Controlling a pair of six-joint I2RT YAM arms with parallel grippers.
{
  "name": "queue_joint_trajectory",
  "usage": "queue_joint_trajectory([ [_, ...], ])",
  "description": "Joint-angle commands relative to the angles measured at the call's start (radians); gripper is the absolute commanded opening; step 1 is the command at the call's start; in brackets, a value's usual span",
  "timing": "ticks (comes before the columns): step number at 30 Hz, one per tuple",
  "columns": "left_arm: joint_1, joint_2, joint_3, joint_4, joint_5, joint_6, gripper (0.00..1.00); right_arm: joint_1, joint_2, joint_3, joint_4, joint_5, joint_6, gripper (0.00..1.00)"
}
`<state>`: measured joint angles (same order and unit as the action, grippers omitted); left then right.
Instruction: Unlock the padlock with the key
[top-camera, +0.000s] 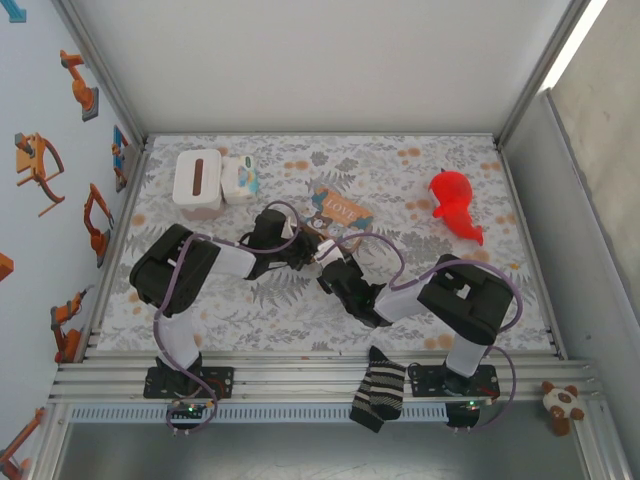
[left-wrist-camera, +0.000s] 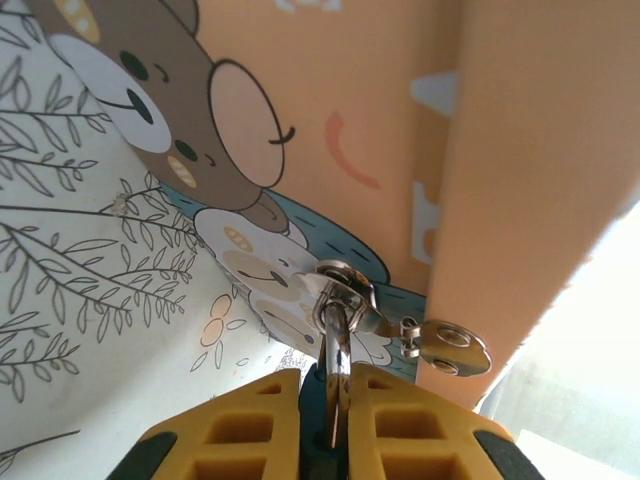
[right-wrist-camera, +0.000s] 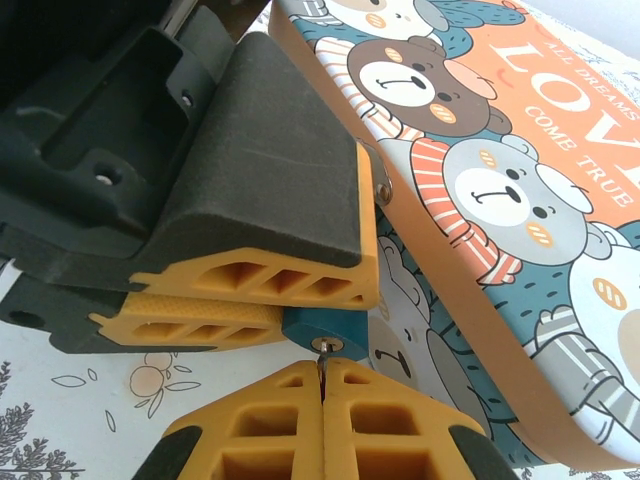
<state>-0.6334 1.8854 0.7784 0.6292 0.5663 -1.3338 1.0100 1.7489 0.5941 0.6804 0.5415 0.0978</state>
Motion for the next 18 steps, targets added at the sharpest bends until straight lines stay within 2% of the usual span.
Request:
queue_joint_trajectory([
  [1,-0.007,0.016,0.016,0.021,0.006,-0.022,0.2,-0.007,0.025,-0.022,0.019,0.037,0.025,0.0],
  [4,-0.006,-0.009,0.006,0.004,-0.008,-0.003,0.37,-0.007,0.024,-0.023,0.018,0.026,0.023,0.0],
  [8,0.009,-0.061,-0.013,-0.056,-0.024,0.046,0.52,-0.008,0.014,-0.024,0.007,0.005,0.036,0.0],
  [13,0.06,-0.155,-0.081,-0.081,-0.035,0.066,0.59,-0.008,-0.001,-0.029,-0.014,-0.013,0.068,0.0],
  [18,0.13,-0.279,-0.108,-0.22,-0.052,0.149,0.62,-0.014,-0.044,-0.031,-0.075,-0.052,0.126,0.0],
])
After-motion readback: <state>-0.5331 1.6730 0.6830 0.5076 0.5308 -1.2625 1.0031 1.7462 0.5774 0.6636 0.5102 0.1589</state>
